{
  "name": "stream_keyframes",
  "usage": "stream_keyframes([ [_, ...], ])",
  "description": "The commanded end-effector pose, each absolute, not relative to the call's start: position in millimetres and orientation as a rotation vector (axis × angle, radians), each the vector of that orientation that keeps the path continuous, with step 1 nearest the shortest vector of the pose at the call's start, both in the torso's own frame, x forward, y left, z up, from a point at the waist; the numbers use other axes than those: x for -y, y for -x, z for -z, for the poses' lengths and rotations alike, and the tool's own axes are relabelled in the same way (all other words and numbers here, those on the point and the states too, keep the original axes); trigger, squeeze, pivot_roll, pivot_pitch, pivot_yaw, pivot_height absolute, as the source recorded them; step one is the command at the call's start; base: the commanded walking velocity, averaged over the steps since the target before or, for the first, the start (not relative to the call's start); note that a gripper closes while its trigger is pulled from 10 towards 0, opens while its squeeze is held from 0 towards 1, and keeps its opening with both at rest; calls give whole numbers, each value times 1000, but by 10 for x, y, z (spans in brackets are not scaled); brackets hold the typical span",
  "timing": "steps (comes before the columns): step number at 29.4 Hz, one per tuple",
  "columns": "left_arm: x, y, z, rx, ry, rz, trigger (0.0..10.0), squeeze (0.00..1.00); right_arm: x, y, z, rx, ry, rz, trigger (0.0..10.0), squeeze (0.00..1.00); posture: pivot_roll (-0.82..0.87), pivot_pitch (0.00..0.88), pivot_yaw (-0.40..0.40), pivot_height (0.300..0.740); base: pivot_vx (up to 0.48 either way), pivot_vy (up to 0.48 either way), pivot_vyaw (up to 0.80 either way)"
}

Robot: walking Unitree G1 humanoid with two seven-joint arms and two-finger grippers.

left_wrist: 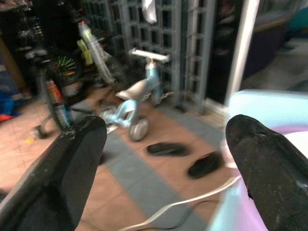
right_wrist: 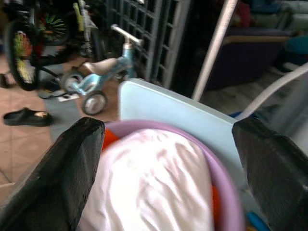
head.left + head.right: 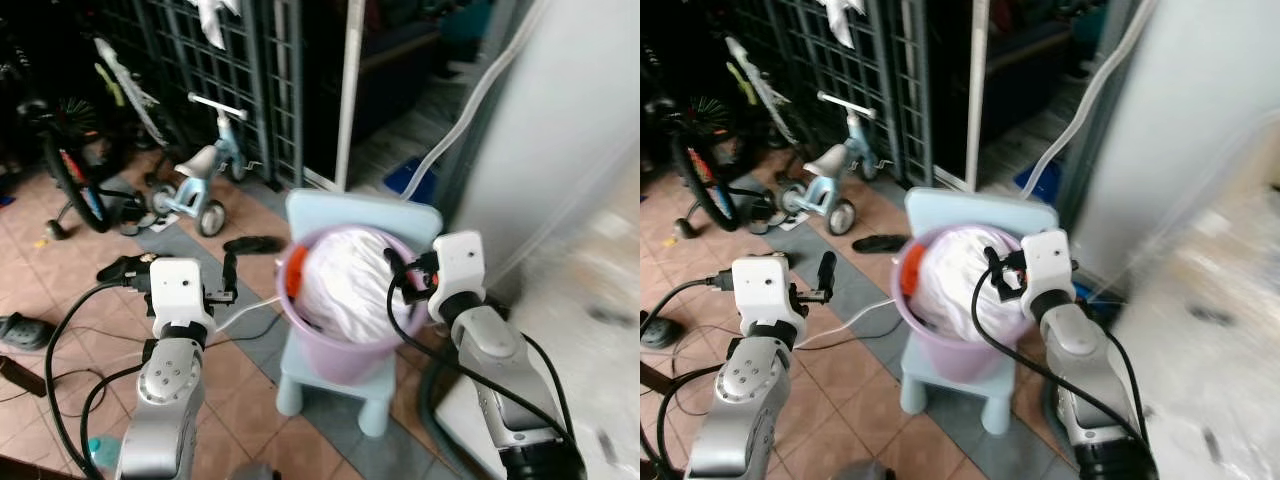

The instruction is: Clothes washing

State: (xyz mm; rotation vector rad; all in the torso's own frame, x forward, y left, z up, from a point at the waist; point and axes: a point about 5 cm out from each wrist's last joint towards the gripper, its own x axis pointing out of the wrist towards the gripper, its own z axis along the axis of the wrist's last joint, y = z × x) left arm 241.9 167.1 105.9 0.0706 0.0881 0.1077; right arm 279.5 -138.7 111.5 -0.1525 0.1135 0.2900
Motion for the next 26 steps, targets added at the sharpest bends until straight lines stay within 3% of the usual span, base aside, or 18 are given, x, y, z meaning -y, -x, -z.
stream_keyframes([
  [1, -1600, -2432, -1075, -89, -66, -93, 10000, 0, 1481, -2785, -1026, -163, 184, -273, 10000, 0, -22, 0, -13, 740, 345, 334, 0],
  [7, -1614, -2396, -1065, -95, -71, -111, 10000, 0, 1529, -2832, -942, -227, 202, -229, 10000, 0, -5, 0, -22, 740, 115, 111, 448],
  [17, -1627, -2273, -1025, -131, -88, -93, 10000, 0, 1697, -2866, -753, -375, 179, -99, 10000, 0, 25, 0, -39, 740, 0, 0, 0],
  [26, -1668, -2314, -1068, -128, -81, -109, 10000, 0, 1652, -2934, -768, -390, 146, -93, 10000, 0, 26, 0, -40, 740, 402, 0, 0],
])
